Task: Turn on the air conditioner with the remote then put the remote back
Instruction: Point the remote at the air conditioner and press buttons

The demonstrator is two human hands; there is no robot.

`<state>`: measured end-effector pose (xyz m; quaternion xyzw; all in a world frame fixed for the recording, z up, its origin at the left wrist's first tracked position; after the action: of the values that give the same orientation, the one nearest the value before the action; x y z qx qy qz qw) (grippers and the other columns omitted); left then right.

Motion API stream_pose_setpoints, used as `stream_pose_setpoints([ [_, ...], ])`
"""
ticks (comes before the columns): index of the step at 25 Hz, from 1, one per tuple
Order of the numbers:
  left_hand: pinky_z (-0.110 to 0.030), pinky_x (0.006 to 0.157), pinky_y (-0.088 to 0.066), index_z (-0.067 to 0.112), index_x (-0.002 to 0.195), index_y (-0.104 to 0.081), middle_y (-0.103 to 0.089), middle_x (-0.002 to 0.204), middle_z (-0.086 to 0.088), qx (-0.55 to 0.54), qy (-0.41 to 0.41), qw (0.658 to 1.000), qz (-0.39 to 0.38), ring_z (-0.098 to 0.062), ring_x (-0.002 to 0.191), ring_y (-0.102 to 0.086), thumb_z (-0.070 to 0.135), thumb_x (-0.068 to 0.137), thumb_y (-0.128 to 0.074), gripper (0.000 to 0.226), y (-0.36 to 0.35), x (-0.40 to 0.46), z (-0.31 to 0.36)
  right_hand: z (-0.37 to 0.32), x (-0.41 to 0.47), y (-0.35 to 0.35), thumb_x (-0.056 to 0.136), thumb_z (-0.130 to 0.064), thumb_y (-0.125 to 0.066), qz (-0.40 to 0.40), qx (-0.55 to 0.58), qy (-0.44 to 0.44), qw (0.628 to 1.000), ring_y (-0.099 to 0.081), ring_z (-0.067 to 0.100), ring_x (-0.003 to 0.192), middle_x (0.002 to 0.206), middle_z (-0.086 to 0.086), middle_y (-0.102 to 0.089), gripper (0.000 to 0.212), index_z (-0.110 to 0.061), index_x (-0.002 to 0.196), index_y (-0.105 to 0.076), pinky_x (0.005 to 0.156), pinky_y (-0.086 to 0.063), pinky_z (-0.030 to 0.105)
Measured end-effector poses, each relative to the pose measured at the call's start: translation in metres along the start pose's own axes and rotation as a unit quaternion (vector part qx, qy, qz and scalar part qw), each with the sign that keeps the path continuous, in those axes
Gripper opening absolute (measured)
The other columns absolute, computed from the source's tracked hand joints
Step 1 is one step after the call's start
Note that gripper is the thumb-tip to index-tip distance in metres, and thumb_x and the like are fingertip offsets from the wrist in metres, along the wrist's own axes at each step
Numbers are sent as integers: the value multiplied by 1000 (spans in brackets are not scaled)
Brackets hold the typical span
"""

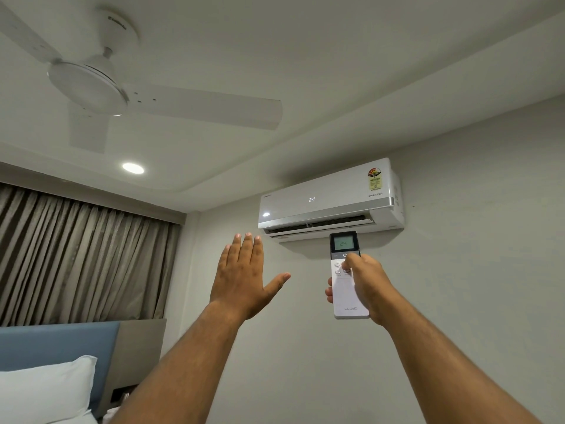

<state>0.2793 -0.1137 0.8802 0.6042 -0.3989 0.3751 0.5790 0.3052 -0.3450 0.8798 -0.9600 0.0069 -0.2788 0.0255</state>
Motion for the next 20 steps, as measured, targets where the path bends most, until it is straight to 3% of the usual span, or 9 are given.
stream_pose_setpoints([
  [20,-40,115,8,11,151,4,2,162,-11,-1,-4,1000,5,-28,148,10,81,75,0,103,-3,2,-2,-2,2,0,87,-14,-47,1,3,1,1000,-70,35,55,82,27,-66,13,-7,98,-48,58,-61,45],
])
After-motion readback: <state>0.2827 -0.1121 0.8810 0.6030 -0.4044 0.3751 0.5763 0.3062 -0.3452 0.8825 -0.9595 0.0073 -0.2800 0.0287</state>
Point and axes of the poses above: each hand's wrist, its own x-axis towards the middle knuckle, its own y-axis out of the back of the hand, z = x × y, the point moved 5 cm from there along x, towards the middle knuckle
